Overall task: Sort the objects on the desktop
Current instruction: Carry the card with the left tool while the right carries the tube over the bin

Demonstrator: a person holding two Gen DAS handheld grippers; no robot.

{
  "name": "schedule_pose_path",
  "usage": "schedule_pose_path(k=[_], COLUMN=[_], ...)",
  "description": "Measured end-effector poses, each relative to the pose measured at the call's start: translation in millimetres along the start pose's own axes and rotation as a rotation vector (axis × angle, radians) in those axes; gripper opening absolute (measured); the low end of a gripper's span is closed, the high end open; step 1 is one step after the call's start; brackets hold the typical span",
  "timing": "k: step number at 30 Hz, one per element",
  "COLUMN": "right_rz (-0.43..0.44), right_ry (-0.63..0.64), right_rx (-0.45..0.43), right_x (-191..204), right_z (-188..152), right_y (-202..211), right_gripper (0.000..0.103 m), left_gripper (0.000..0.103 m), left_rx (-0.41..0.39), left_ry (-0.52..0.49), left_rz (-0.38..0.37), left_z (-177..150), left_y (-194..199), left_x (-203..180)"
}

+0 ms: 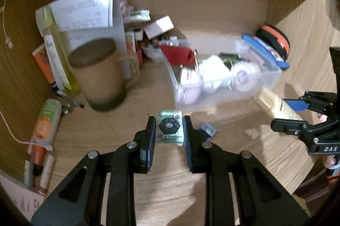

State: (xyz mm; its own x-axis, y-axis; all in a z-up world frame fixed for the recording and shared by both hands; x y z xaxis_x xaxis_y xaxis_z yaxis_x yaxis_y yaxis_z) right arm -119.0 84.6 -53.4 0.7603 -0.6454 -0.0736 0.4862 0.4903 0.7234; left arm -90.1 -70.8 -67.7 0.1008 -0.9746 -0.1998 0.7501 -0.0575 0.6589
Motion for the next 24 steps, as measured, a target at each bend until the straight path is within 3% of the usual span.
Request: schedule_pose_path(k=[12,14,16,19,24], right_rz=[-0.084,-0.09,-0.086,-0.111,-0.054], right_ry=[-0.022,-0.031,-0.041,-0.048,-0.076], right_rx=[-0.037,-0.041,-0.028,0.009,0.027], right_x=[-54,-64,-72,-87,-94], right_z=[21,26,31,32,27], right_y=[30,30,26,7,-9], right_gripper=[0.044,0.034,0.025,0.025,0.024], left_gripper=[0.024,0.024,0.024,0.024,0.024], left_rx=[-0.034,-0.031,-0.017,0.008,0.026], left_ry=[-0.004,-0.004,-0.008,-0.013,-0.031], left_rz=[-0.051,-0.07,-0.09,-0.102,-0.125], left_z=[42,47,53,56,59], left_y=[4,1,-8,-22,-34], left_x=[-20,-25,-31,-38,-50])
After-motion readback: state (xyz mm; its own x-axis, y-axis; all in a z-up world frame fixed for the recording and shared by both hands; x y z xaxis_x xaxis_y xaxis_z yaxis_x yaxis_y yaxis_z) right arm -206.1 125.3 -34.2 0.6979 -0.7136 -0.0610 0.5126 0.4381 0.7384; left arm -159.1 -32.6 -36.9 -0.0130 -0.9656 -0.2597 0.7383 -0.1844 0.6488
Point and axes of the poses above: each gripper's, at about its wrist camera, not at the fingertips, and y roughly against the way its jaws point, x to its left, z to its top, the point moved 5 cm from there along -y, roughly the way its jaws point, and after that the axes turned 14 degrees about y, right-handed, at the moved point
